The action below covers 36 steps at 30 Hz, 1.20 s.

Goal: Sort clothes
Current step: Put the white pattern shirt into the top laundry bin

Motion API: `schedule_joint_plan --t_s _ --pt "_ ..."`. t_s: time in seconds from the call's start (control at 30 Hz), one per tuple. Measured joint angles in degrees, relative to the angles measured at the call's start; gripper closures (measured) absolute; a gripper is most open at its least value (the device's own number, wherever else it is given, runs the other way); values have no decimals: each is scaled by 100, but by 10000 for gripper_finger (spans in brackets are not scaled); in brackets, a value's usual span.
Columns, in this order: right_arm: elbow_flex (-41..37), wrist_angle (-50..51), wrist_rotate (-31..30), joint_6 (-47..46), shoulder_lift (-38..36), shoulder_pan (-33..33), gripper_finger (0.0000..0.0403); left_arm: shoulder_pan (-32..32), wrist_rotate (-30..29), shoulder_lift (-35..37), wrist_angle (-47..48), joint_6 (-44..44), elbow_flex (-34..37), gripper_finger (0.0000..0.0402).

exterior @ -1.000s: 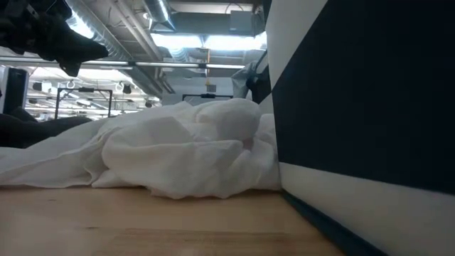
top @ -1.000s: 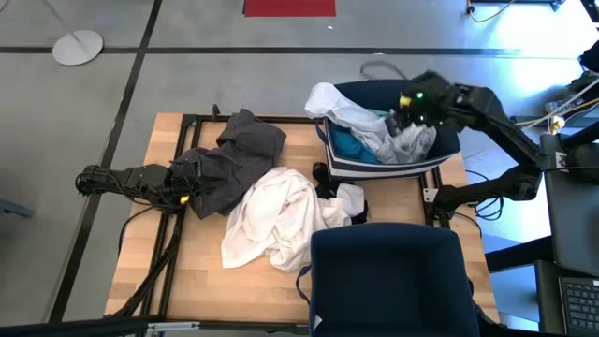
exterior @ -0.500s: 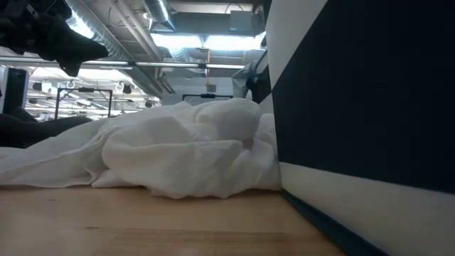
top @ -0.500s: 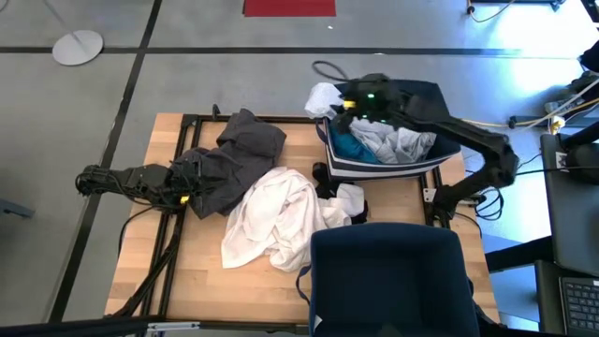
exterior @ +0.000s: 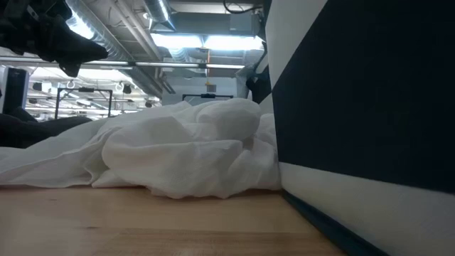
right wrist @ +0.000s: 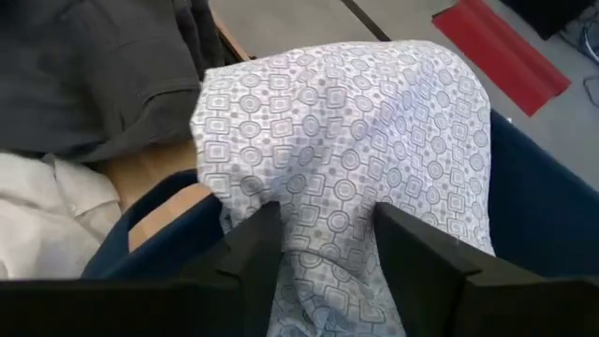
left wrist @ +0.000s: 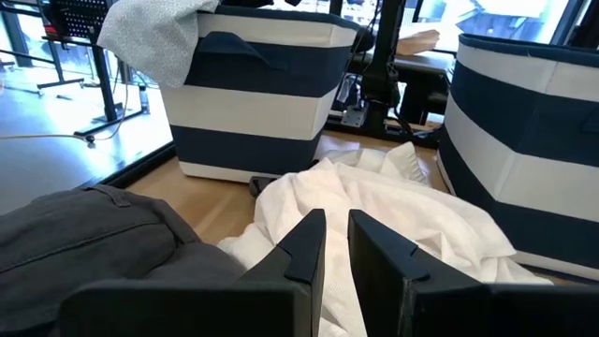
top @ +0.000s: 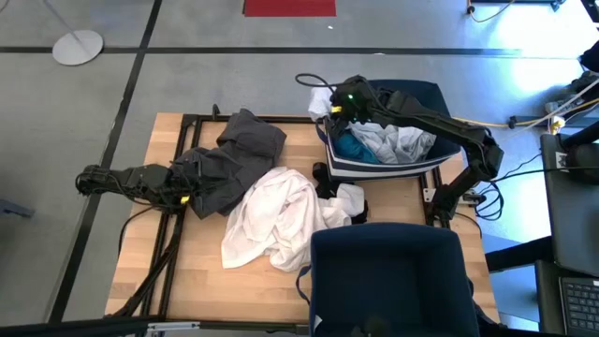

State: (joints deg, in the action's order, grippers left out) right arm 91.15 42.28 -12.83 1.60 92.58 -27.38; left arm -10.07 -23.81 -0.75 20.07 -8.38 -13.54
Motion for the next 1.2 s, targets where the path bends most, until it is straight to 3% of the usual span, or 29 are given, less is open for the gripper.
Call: schedule_joint_plan --t_s 0.3,0.67,0.83,1.07,1.2 --pt "2 40 -11 351 -138 5 389 -2 -1 0 -5 24 0 361" --pt "2 477 -1589 422 -1377 504 395 -2 0 0 -8 23 0 361" --pt "4 1406 -2303 -141 -2069 565 391 0 0 1 -6 23 0 361" --pt "-12 3227 -2735 -1401 -2606 562 394 1 -2 2 -6 23 0 361" --pt "-360 3615 -2818 -2060 -2702 562 389 -1 -12 0 -6 23 0 361"
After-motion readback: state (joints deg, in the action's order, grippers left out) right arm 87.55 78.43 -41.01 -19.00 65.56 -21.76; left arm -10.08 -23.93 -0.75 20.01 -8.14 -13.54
